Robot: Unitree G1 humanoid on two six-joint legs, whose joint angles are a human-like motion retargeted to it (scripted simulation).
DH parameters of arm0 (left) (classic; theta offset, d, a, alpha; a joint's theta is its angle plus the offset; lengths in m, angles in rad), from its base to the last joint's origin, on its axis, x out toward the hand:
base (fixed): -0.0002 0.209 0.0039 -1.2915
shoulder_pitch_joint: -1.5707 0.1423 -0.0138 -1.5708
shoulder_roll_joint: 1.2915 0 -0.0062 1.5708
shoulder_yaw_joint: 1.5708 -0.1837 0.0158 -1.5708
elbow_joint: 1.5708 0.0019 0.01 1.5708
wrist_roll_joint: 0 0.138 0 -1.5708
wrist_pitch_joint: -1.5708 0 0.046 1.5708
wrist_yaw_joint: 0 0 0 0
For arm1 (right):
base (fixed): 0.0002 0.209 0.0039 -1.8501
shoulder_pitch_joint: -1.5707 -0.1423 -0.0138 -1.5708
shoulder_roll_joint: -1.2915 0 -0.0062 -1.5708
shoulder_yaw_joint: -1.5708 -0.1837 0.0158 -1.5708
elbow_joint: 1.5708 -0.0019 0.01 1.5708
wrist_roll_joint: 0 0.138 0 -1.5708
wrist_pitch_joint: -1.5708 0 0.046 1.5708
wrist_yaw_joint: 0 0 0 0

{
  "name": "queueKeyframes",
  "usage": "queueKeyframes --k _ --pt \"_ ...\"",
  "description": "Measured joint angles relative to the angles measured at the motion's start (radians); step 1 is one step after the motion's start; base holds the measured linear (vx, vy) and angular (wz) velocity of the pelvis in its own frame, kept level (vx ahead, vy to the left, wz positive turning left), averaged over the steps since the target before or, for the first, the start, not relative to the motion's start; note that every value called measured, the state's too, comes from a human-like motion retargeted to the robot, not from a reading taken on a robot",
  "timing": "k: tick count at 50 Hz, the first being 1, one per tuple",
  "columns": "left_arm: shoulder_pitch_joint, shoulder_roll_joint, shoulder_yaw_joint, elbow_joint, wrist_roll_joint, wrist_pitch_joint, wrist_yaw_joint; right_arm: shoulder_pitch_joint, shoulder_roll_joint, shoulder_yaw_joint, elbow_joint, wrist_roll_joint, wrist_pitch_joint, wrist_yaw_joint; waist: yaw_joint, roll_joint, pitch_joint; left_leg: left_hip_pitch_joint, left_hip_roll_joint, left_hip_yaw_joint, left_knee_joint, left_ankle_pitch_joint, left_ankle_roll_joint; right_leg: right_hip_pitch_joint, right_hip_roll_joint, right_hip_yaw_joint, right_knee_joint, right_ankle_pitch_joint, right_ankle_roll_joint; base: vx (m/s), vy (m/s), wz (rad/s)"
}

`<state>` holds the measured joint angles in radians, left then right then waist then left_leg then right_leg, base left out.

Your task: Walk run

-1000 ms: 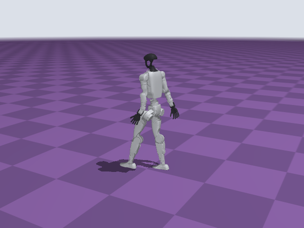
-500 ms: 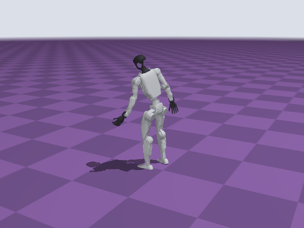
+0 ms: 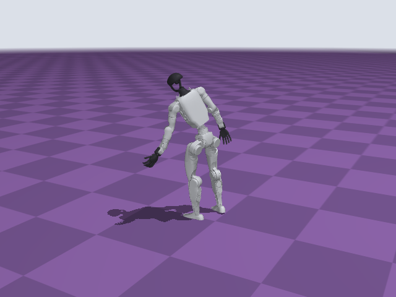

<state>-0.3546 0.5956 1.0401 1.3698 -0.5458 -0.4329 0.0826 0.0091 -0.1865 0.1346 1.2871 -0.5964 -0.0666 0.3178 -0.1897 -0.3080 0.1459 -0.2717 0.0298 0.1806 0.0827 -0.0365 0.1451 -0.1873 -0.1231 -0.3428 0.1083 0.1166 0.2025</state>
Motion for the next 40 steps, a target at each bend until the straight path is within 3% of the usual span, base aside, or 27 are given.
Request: queueKeyframes --k 15,25,40 --pt "-0.019 0.03 -0.03 -0.019 0.062 -0.017 0.086 0.029 0.012 0.027 0.001 -0.034 -0.027 0.017 -0.003 -0.026 0.011 -0.015 -0.012 0.001 0.003 -0.025 0.02 -0.003 -0.002 0.022 -0.035 0.014 0.006 0.0 0.06 -0.05" --pt "-0.019 -0.028 -0.065 -0.094 0.081 -0.103 0.088 0.022 0.015 0.035 -0.008 -0.03 -0.031 0.004 -0.01 -0.027 0.011 -0.017 -0.027 -0.001 0.002 -0.032 0.029 -0.001 -0.01 0.022 -0.042 0.015 -0.005 0.0 0.05 0.04" --pt "-0.028 -0.031 -0.065 -0.092 0.194 -0.123 0.293 0.004 0.017 0.026 -0.017 -0.018 -0.022 -0.013 -0.016 -0.031 0.006 -0.006 -0.028 0.012 0.0 -0.029 0.038 -0.01 -0.011 0.047 -0.032 0.069 -0.004 0.0 0.0 -0.03"
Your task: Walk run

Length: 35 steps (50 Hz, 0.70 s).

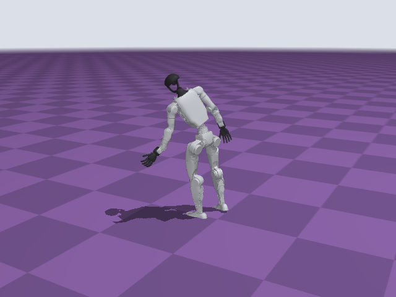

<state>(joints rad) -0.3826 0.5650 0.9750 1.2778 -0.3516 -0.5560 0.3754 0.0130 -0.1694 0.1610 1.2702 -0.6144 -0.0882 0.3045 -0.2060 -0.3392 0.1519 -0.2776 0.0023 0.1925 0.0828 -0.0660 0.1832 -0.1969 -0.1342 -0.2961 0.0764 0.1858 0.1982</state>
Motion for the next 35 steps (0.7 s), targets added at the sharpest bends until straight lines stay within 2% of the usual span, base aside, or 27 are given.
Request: queueKeyframes --k 10,17,22,28,35 --pt "0.01 -0.001 0.033 -0.007 -0.023 -0.004 -0.052 0.005 -0.01 -0.02 0.029 -0.011 0.012 0.003 0.003 -0.01 -0.015 0.019 0.008 0.036 0.0 -0.011 0.001 -0.007 -0.003 0.007 0.008 0.022 -0.012 -0.03 -0.03 -0.21" --pt "0.028 0.016 0.071 0.006 -0.022 -0.007 0.02 0.004 -0.009 -0.032 0.053 -0.014 0.017 0.001 -0.013 -0.012 -0.029 0.022 0.013 0.061 -0.006 -0.013 0.003 -0.011 -0.002 0.023 -0.003 0.021 0.003 -0.05 0.0 -0.2" --pt "0.079 0.014 0.089 0.015 0.024 -0.031 0.061 0.0 -0.014 -0.031 0.07 -0.014 0.019 0.016 -0.022 -0.003 -0.036 0.028 0.017 0.086 -0.008 -0.016 0.001 -0.006 0.006 0.04 -0.014 -0.019 0.003 -0.03 -0.01 -0.28" --pt "0.138 -0.02 0.119 0.008 0.029 -0.066 0.028 0.01 -0.027 -0.031 0.088 -0.035 0.013 0.023 -0.022 0.026 -0.056 0.036 0.031 0.125 -0.009 -0.021 -0.005 0.011 0.019 0.018 -0.002 -0.097 -0.055 0.01 -0.02 -0.34" --pt "0.216 -0.096 0.136 -0.014 -0.014 -0.085 -0.06 0.019 -0.036 -0.047 0.122 -0.028 0.02 0.022 -0.017 0.078 -0.087 0.052 0.052 0.181 -0.008 -0.029 -0.012 0.04 0.03 -0.021 0.037 -0.137 -0.149 0.02 -0.02 -0.49"
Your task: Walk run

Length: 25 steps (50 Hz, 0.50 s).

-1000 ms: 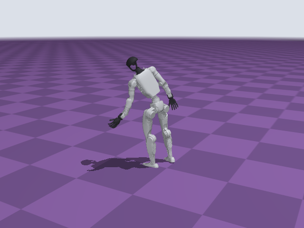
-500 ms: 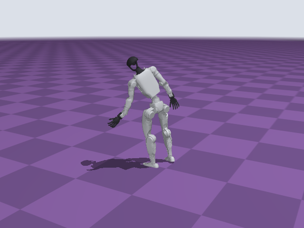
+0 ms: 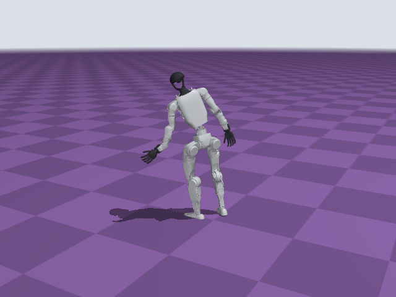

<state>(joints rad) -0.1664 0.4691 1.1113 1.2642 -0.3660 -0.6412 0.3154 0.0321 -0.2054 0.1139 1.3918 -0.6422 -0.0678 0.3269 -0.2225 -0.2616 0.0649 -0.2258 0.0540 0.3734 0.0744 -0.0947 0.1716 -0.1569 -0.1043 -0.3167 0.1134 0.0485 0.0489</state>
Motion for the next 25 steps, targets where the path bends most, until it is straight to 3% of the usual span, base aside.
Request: queueKeyframes --k 6,8,12,16,25 --pt "0.101 -0.097 -0.036 -0.007 -0.031 0.005 -0.079 0.005 -0.01 -0.021 0.02 0.006 0.005 -0.015 0.008 0.053 -0.03 0.025 0.022 0.083 0.003 -0.009 -0.01 0.034 -0.029 -0.136 0.029 -0.016 -0.058 0.02 -0.04 -0.76" --pt "0.133 -0.139 -0.05 -0.009 -0.042 0.005 -0.111 0.007 -0.013 -0.029 0.025 0.008 0.007 -0.021 0.009 0.064 -0.04 0.038 0.02 0.12 0.003 -0.012 -0.014 0.045 -0.045 -0.18 0.035 0.007 -0.042 0.02 -0.05 -0.85" --pt "0.181 -0.228 -0.075 -0.001 -0.076 0.02 -0.194 0.012 -0.014 -0.047 0.037 0.018 0.012 -0.04 0.011 0.076 -0.061 0.076 0.003 0.205 -0.005 -0.016 -0.026 0.068 -0.082 -0.293 0.022 -0.009 0.055 0.0 -0.08 -0.91" --pt "0.223 -0.297 -0.121 0.023 -0.09 0.031 -0.277 0.029 -0.004 -0.074 0.048 0.016 0.014 -0.053 0.0 0.097 -0.078 0.119 0.006 0.27 -0.016 -0.014 -0.046 0.08 -0.077 -0.33 -0.002 -0.065 0.023 0.02 -0.22 -0.79" --pt "0.263 -0.419 -0.263 0.083 -0.111 0.113 -0.475 0.075 0.022 -0.138 0.081 0.001 0.03 -0.076 -0.064 0.152 -0.117 0.205 0.045 0.395 -0.018 0.012 -0.111 0.069 -0.004 -0.203 -0.023 -0.148 -0.051 -0.03 -0.35 -0.68"
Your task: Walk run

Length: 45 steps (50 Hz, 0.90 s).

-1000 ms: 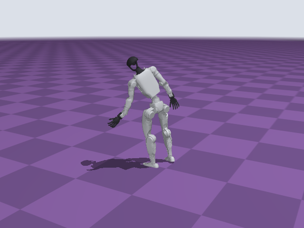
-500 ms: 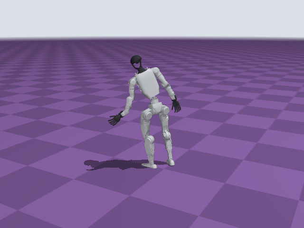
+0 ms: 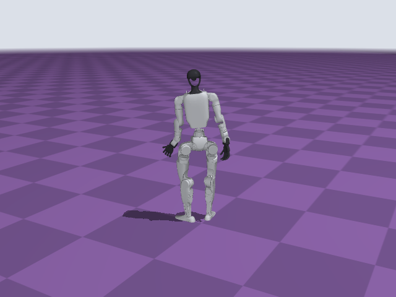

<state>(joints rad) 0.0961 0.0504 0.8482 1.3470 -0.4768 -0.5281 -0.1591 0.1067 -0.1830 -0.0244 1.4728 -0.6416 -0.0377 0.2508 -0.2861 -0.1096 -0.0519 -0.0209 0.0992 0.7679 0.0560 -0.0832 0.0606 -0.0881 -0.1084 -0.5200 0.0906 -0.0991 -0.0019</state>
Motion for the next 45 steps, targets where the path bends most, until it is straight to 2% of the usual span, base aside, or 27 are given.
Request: queueKeyframes --k 5,8,10,12,13,15,17,19,20,24,27,33,40,43,45 --pt "0.003 -0.042 -0.105 0.001 -0.02 0.035 -0.091 0.008 0.004 -0.037 0.011 0.051 -0.016 0.028 -0.033 0.017 -0.002 0.055 0.047 0.086 0.026 0.02 -0.046 0.01 0.082 0.089 -0.039 -0.022 -0.069 -0.07 -0.35 -0.87" --pt "-0.004 -0.055 -0.168 -0.011 -0.021 0.065 -0.14 0.013 0.004 -0.069 0.0 0.075 -0.008 0.016 -0.082 0.021 -0.003 0.064 0.077 0.099 0.071 0.024 -0.048 0.03 0.123 0.117 -0.073 -0.031 -0.105 -0.06 -0.33 -0.43" --pt "-0.018 -0.06 -0.21 -0.018 -0.028 0.095 -0.171 0.013 0.001 -0.084 -0.01 0.083 -0.003 -0.004 -0.094 0.014 -0.001 0.049 0.092 0.072 0.141 0.001 0.0 0.032 0.122 0.153 -0.078 -0.028 -0.118 -0.06 -0.31 -0.81" --pt "-0.029 -0.062 -0.256 -0.021 -0.029 0.119 -0.193 0.014 -0.008 -0.088 -0.011 0.089 0.005 -0.031 -0.08 0.002 -0.002 0.023 0.101 0.023 0.229 -0.036 0.071 0.019 0.078 0.216 -0.049 -0.025 -0.098 -0.03 -0.24 -1.31" --pt "-0.036 -0.06 -0.281 -0.022 -0.028 0.124 -0.202 0.01 -0.013 -0.091 -0.007 0.091 0.014 -0.049 -0.078 0.001 0.002 0.003 0.101 -0.021 0.268 -0.045 0.082 0.017 0.083 0.24 -0.045 -0.022 -0.108 -0.07 -0.29 -1.38" --pt "-0.054 -0.062 -0.326 -0.03 -0.022 0.131 -0.215 -0.004 -0.022 -0.104 0.008 0.093 0.031 -0.084 -0.054 0.012 0.022 -0.067 0.074 -0.218 0.348 -0.047 0.058 0.02 0.114 0.299 -0.044 -0.011 -0.127 -0.09 -0.26 -1.49" --pt "-0.074 -0.065 -0.376 -0.042 -0.019 0.142 -0.241 -0.018 -0.034 -0.123 0.03 0.103 0.034 -0.109 -0.04 0.025 0.04 -0.123 0.005 -0.387 0.385 -0.046 0.025 0.022 0.135 0.333 -0.042 -0.004 -0.141 -0.07 -0.04 -1.22" --pt "-0.096 -0.06 -0.436 -0.055 -0.026 0.152 -0.272 -0.036 -0.052 -0.136 0.061 0.128 0.023 -0.121 -0.029 0.041 0.062 -0.155 -0.042 -0.485 0.387 -0.03 -0.007 0.026 0.153 0.353 -0.04 -0.001 -0.148 -0.04 -0.07 -1.05" --pt "-0.106 -0.056 -0.47 -0.061 -0.035 0.156 -0.286 -0.046 -0.062 -0.137 0.08 0.146 0.015 -0.122 -0.02 0.047 0.073 -0.165 -0.054 -0.507 0.38 -0.017 -0.02 0.03 0.16 0.366 -0.04 0.001 -0.15 0.0 -0.1 -1.09" --pt "-0.131 -0.034 -0.591 -0.094 -0.055 0.17 -0.338 -0.087 -0.098 -0.122 0.162 0.212 -0.002 -0.098 -0.004 0.068 0.104 -0.182 -0.083 -0.467 0.301 -0.004 0.005 0.05 0.182 0.39 -0.043 0.003 -0.149 0.05 -0.04 -0.88" --pt "-0.136 -0.027 -0.64 -0.143 -0.053 0.173 -0.353 -0.125 -0.108 -0.114 0.201 0.218 -0.001 -0.1 0.006 0.092 0.127 -0.205 -0.123 -0.499 0.23 0.022 -0.008 0.067 0.208 0.398 -0.048 0.003 -0.143 0.07 -0.01 -0.89" --pt "-0.099 -0.074 -0.637 -0.307 -0.032 0.172 -0.317 -0.158 -0.066 -0.065 0.163 0.186 -0.042 -0.145 0.067 0.111 0.16 -0.266 -0.192 -0.573 0.088 0.193 -0.054 0.101 0.254 0.452 -0.045 0.002 -0.148 0.23 -0.15 -1.12" --pt "-0.055 -0.162 -0.55 -0.466 0.003 0.164 -0.244 -0.158 0.013 -0.017 0.06 0.068 -0.072 -0.221 0.091 0.093 0.153 -0.277 -0.227 -0.563 -0.03 0.209 -0.053 0.138 0.279 0.49 -0.033 -0.013 -0.165 0.39 -0.19 -0.72" --pt "-0.029 -0.201 -0.532 -0.529 0.005 0.154 -0.207 -0.158 0.028 0.003 0.051 0.04 -0.075 -0.228 0.071 0.088 0.14 -0.262 -0.227 -0.549 -0.028 0.204 -0.028 0.153 0.287 0.481 -0.028 -0.019 -0.178 0.4 -0.11 -0.24" --pt "-0.007 -0.213 -0.525 -0.567 0.011 0.15 -0.187 -0.156 0.031 0.016 0.055 0.028 -0.073 -0.22 0.058 0.081 0.126 -0.243 -0.223 -0.536 -0.014 0.216 0.013 0.162 0.29 0.47 -0.02 -0.022 -0.192 0.58 -0.11 -0.21"
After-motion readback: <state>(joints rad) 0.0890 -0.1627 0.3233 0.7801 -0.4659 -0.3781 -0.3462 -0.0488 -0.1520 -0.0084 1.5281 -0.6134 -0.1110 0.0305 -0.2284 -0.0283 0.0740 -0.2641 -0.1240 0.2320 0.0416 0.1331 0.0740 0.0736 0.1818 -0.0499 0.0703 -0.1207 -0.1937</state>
